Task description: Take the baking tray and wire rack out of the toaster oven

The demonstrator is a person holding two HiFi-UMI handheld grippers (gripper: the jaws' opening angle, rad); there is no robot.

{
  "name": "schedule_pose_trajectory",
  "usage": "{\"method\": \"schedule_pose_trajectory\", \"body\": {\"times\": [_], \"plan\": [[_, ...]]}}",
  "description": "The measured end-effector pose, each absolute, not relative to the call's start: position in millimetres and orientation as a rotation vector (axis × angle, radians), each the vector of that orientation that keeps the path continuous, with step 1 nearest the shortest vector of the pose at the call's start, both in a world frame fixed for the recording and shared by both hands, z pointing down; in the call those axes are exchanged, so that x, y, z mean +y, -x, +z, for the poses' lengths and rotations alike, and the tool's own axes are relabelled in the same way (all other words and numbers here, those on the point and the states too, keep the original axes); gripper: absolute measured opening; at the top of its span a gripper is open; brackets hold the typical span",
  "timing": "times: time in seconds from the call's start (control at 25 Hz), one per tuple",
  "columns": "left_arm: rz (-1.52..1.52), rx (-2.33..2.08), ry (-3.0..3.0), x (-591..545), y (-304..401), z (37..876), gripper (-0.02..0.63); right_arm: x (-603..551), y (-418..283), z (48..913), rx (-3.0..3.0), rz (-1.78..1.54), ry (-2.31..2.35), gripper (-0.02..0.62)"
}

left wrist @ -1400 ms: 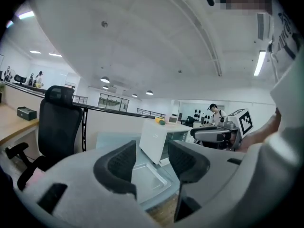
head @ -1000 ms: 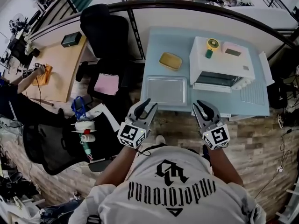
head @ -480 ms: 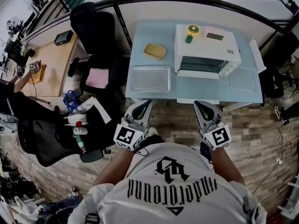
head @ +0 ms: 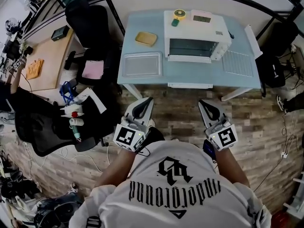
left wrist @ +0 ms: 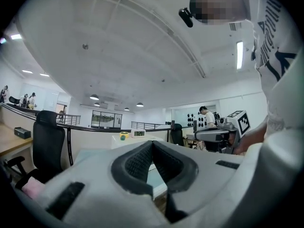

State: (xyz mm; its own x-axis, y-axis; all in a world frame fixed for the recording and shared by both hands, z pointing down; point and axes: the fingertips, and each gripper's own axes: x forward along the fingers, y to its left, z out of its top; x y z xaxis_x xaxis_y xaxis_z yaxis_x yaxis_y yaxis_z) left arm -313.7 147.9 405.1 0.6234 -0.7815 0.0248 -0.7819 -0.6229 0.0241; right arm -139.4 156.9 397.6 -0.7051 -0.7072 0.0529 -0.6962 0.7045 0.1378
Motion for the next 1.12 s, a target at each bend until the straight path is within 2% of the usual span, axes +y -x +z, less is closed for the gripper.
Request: {"method": "schedule_pose_trajectory", "body": {"times": [0.48, 1.12], "plan": [[0.024, -1.364, -2.823, 232, 281, 388, -0.002, 237, 102, 391, -2.822, -0.17, -1.149, 0.003], [-0.046, -1.486, -2.776, 274, 304, 377, -0.002, 278, 94, 370, -2.853, -0.237, -1.144, 0.003]]}}
